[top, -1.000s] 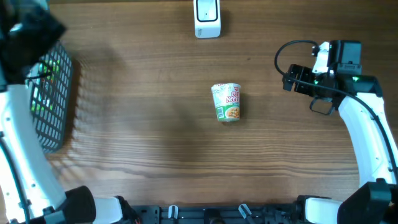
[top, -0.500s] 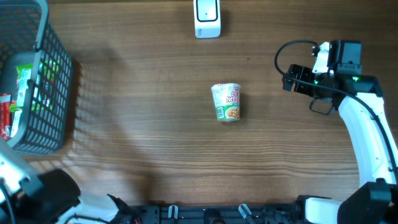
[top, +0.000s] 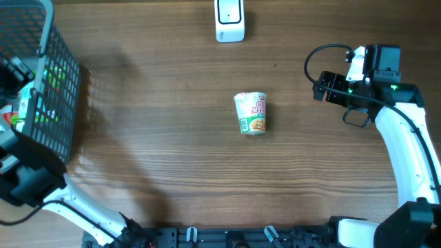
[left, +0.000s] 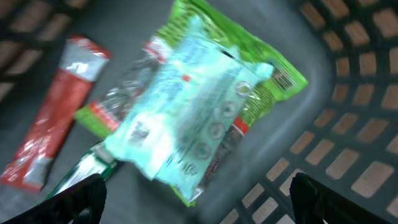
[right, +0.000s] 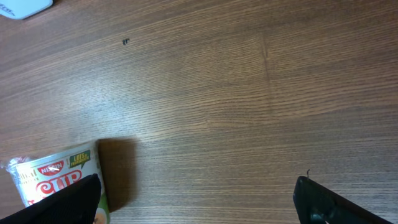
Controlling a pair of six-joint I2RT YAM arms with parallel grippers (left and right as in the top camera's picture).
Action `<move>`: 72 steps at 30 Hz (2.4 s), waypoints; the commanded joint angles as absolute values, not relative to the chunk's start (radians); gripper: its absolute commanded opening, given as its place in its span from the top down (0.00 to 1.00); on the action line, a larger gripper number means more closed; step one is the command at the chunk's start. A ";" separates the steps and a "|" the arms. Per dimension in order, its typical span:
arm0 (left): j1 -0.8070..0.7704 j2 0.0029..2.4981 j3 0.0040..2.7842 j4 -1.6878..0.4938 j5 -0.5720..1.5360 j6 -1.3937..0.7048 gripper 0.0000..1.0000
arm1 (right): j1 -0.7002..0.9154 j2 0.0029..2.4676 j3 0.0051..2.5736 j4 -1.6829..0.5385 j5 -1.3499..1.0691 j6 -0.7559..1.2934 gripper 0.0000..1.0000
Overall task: Scan the item barcode
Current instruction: 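Move the left gripper back into the grey basket, then grasp the green snack bag in the basket with the left gripper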
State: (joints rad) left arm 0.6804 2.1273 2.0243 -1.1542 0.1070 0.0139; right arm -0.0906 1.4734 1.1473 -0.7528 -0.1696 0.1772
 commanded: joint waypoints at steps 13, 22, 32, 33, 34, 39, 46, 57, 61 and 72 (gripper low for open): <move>0.561 2.228 2.028 -1.085 -0.025 0.142 0.00 | -0.093 1.475 1.157 -0.752 -0.153 0.159 0.00; 0.562 2.288 2.027 -1.087 -0.019 0.147 0.00 | -0.093 1.475 1.157 -0.752 -0.153 0.159 0.00; 0.591 2.323 2.027 -1.088 0.019 0.180 0.00 | -0.093 1.475 1.157 -0.752 -0.153 0.159 0.00; 0.593 2.333 2.027 -1.090 0.022 0.180 0.00 | -0.093 1.475 1.157 -0.752 -0.153 0.159 0.00; 0.594 2.341 2.027 -1.093 0.022 0.180 0.00 | -0.093 1.475 1.157 -0.752 -0.154 0.159 0.00; 0.593 2.374 2.027 -1.095 0.022 0.179 0.00 | -0.093 1.475 1.157 -0.752 -0.153 0.159 0.00; 0.594 2.369 2.027 -1.098 0.020 0.182 0.00 | -0.093 1.475 1.157 -0.752 -0.153 0.159 0.00; 0.594 2.299 2.068 -1.060 0.009 0.338 0.00 | -0.093 1.475 1.157 -0.752 -0.153 0.159 0.00; 0.594 2.267 2.104 -1.053 0.009 0.365 0.00 | -0.093 1.475 1.157 -0.752 -0.153 0.159 0.00; 0.594 2.267 2.098 -1.073 -0.028 0.523 0.00 | -0.093 1.475 1.156 -0.752 -0.153 0.159 0.00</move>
